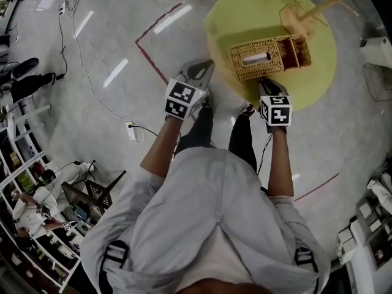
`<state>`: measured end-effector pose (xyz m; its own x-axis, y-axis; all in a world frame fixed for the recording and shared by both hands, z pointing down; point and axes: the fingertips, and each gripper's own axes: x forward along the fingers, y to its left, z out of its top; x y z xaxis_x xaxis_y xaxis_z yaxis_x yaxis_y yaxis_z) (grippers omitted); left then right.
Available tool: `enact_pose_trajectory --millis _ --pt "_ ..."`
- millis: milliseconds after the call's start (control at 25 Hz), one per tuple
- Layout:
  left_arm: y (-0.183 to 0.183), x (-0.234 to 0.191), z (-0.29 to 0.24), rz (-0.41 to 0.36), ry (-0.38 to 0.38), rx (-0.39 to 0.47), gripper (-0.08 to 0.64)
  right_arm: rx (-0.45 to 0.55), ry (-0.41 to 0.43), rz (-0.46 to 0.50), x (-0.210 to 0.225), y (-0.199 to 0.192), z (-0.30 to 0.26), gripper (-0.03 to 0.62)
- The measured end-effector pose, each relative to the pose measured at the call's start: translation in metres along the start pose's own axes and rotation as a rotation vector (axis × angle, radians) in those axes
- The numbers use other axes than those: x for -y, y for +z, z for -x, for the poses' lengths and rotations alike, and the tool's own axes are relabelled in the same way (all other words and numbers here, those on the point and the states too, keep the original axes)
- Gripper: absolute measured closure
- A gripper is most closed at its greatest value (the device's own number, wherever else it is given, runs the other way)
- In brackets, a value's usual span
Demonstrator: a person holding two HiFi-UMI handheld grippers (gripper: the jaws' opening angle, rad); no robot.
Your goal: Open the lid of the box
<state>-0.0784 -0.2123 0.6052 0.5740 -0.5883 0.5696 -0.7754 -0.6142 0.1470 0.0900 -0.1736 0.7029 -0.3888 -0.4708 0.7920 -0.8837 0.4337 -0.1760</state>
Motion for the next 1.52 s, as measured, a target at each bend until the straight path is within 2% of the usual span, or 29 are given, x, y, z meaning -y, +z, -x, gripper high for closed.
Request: enact_pose_trajectory --millis 120,560,1040,1520 --pt "0.0 -0.002 0.001 0.002 0.001 0.001 0.531 -0.012 -0.026 0.011 0.003 -0.001 -0.001 0.546" --pt "0.021 0.005 -0.002 -0.012 -0.026 0.034 0.531 0.022 0.001 -0.002 -0.002 0.019 0.027 0.554" --pt "0.083 -0.004 0.007 -0.049 -0.015 0.133 0.531 0.13 0.008 0.054 -0.002 0.102 0.072 0.554" --pt "0.117 -0.05 0.011 -0.046 0.026 0.186 0.531 0.18 0.011 0.165 -0.003 0.192 0.058 0.554"
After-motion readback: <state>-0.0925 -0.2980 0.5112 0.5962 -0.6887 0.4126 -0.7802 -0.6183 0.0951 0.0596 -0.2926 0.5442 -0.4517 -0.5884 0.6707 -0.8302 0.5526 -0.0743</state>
